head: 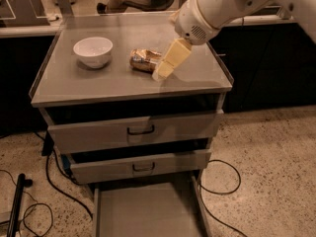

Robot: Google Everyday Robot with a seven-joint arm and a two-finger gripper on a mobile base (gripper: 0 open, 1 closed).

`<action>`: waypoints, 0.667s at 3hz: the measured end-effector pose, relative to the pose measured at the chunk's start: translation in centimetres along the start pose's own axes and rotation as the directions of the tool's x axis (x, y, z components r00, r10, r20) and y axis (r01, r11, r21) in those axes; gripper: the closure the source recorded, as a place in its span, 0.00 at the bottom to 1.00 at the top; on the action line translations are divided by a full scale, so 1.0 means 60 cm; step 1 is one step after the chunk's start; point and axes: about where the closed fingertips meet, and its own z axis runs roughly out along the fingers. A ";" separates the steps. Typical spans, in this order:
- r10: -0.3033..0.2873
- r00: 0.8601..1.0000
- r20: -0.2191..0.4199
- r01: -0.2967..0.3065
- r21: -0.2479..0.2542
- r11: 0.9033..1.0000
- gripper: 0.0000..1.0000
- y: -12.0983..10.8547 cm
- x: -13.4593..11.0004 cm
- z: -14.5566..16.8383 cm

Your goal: Place orange can into bottom drawer

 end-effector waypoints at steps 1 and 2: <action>-0.004 1.000 -0.006 0.004 -0.030 1.000 0.00 -0.014 -0.011 0.049; -0.004 1.000 -0.030 0.002 -0.055 0.998 0.00 -0.028 -0.017 0.098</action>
Offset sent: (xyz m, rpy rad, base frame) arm 0.0594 0.0591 -0.0481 -0.0578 0.0729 0.0315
